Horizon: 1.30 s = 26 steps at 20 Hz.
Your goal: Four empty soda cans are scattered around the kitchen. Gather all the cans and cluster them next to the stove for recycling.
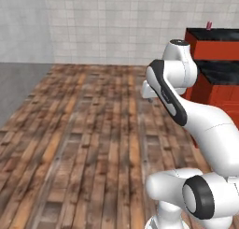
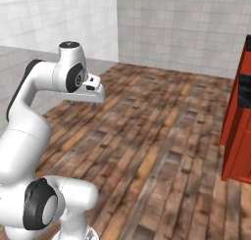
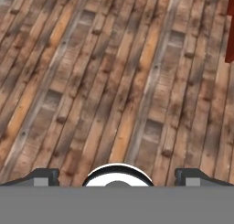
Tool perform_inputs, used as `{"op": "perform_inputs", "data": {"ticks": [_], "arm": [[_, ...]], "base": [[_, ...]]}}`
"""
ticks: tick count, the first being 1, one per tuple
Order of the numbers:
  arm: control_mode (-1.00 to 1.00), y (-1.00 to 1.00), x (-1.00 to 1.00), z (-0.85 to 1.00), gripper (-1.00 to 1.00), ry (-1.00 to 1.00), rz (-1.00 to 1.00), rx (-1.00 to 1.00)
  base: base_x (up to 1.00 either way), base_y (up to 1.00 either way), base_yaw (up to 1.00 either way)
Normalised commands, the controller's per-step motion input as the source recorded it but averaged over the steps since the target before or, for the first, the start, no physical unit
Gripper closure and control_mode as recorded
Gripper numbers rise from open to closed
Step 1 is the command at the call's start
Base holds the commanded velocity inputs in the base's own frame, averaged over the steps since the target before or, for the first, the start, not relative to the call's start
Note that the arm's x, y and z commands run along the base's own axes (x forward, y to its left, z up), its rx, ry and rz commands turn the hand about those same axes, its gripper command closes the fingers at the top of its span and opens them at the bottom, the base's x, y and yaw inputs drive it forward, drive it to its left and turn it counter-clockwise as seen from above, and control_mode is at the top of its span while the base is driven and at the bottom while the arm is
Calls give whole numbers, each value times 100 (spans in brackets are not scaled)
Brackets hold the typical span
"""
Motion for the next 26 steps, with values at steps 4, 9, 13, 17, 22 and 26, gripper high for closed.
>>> {"op": "perform_inputs", "data": {"ticks": [4,9,13,17,22,26], "arm": [[100,0,0,0,-100,0,0,0],[100,0,0,0,-100,0,0,0],[100,0,0,0,-100,0,0,0],[100,0,0,0,-100,0,0,0],[100,0,0,0,-100,0,0,0],[100,0,0,0,-100,0,0,0]], "base": [[61,-16,1],[61,-13,0],[62,-8,0],[63,-6,0],[63,-6,0],[62,-5,0]]}}
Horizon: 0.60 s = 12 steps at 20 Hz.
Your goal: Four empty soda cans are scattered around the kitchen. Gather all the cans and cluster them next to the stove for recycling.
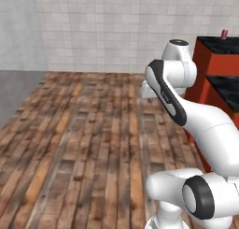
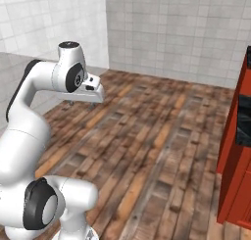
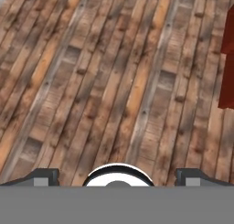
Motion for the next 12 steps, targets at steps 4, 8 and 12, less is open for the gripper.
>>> {"op": "perform_inputs", "data": {"ticks": [4,8,12], "arm": [[100,0,0,0,-100,0,0,0],[100,0,0,0,-100,0,0,0],[100,0,0,0,-100,0,0,0]], "base": [[58,-7,-4],[57,-7,-5],[58,-6,-4]]}}
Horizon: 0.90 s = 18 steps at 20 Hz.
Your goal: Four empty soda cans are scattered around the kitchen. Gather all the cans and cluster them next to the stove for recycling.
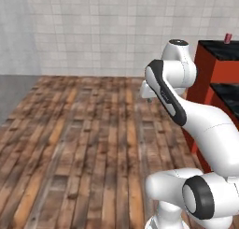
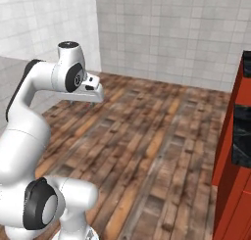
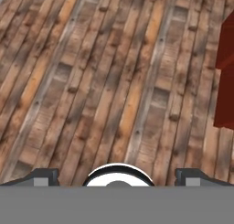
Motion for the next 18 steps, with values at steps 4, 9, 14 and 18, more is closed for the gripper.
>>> {"op": "perform_inputs", "data": {"ticks": [4,9,14,18], "arm": [[100,0,0,0,-100,0,0,0],[100,0,0,0,-100,0,0,0],[100,0,0,0,-100,0,0,0],[100,0,0,0,-100,0,0,0]], "base": [[58,-6,-5],[56,-4,-8],[54,-5,-11],[54,-4,-12]]}}
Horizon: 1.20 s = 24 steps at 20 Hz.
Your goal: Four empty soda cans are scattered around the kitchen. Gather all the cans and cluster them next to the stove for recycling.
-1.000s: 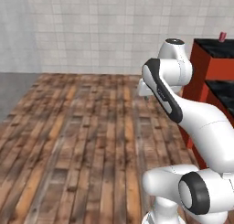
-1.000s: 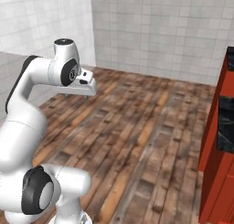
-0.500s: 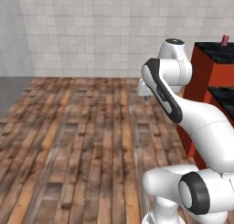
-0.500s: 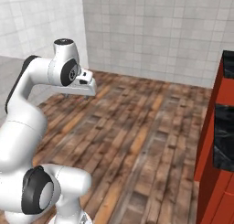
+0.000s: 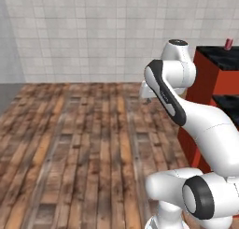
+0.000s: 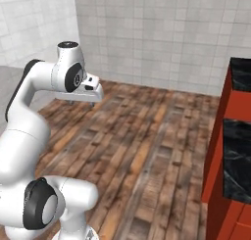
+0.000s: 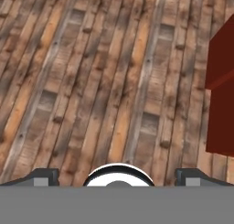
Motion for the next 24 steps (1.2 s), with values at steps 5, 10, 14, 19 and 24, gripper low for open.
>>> {"op": "perform_inputs", "data": {"ticks": [5,10,14,19,24], "arm": [[100,0,0,0,-100,0,0,0],[100,0,0,0,-100,0,0,0],[100,0,0,0,-100,0,0,0],[100,0,0,0,-100,0,0,0],[100,0,0,0,-100,0,0,0]], "base": [[54,-2,-12],[59,-1,-6],[62,0,-3],[61,0,-5],[60,0,-7]]}}
